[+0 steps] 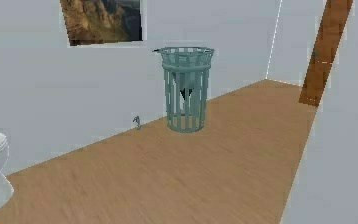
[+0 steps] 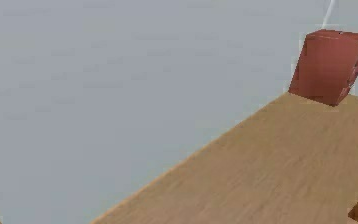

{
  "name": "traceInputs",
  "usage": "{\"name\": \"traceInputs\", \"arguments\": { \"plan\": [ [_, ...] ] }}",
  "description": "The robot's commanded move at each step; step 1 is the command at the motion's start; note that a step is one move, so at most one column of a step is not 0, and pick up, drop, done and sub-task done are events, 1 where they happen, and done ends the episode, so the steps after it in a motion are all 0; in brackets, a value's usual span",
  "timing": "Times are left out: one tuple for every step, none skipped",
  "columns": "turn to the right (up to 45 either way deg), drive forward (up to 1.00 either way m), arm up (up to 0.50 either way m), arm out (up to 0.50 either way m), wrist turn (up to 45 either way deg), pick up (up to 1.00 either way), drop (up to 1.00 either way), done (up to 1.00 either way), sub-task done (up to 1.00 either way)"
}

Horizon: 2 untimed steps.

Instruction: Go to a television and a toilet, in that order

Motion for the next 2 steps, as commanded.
{"name": "traceInputs", "arguments": {
  "plan": [
    [0.0,0.2,0.0,0.0,0.0,0.0,0.0,0.0,0.0],
    [-30.0,0.0,0.0,0.0,0.0,0.0,0.0,0.0,0.0]
  ]
}}
